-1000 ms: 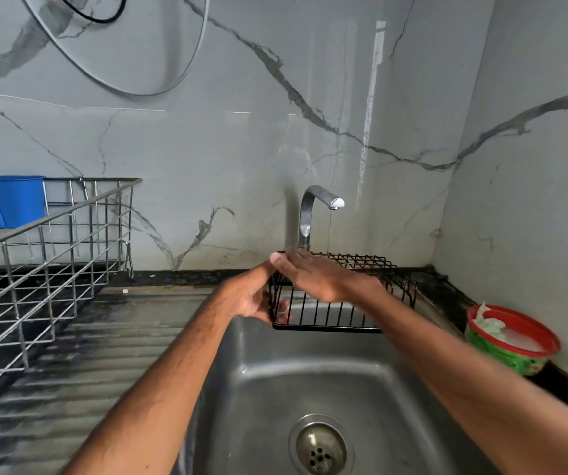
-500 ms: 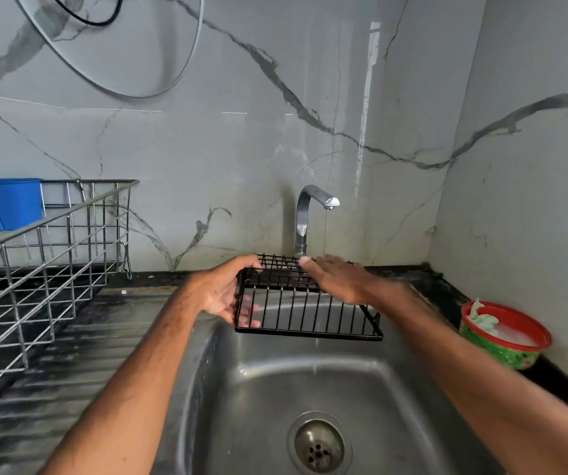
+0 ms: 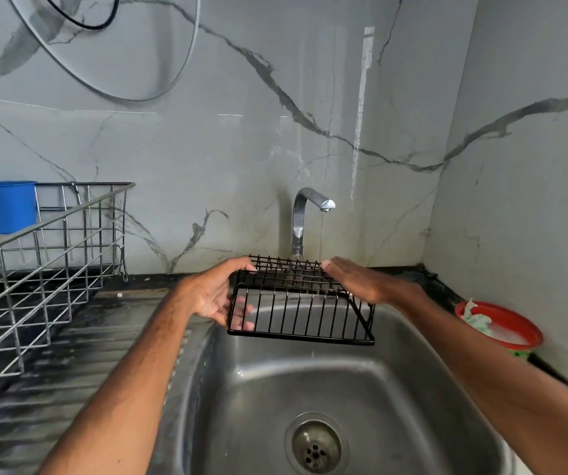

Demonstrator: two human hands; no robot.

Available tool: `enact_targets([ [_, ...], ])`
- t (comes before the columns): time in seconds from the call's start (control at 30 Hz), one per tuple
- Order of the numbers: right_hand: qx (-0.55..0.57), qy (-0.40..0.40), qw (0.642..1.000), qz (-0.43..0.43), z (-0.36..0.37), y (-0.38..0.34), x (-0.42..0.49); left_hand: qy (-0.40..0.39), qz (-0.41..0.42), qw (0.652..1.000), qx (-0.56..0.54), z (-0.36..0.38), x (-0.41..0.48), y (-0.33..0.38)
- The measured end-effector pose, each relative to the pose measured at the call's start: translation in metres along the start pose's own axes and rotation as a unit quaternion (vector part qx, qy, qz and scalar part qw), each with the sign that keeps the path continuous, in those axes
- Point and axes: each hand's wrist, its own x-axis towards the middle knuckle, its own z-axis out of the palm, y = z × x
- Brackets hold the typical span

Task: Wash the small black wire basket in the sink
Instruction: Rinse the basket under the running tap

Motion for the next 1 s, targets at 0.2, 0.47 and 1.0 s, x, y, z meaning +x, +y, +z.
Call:
enact_targets([
  [0.2,-0.106,0.047,0.989,-0.090,0.025,-0.051,-0.041,-0.003,0.010,1.000,-0.001,-0.003,0.006,-0.001],
  [0.47,-0.036,0.053,0.992,-0.106,0.011,-0.059,-0.024,0.004,0.000,1.000,0.002,0.001,0.004,-0.001],
  [1.0,0.271,0.096,0.947,0.142,0.024,0.002,-0.068,0.033,0.015,0.994,0.106,0.012,-0.012,0.017],
])
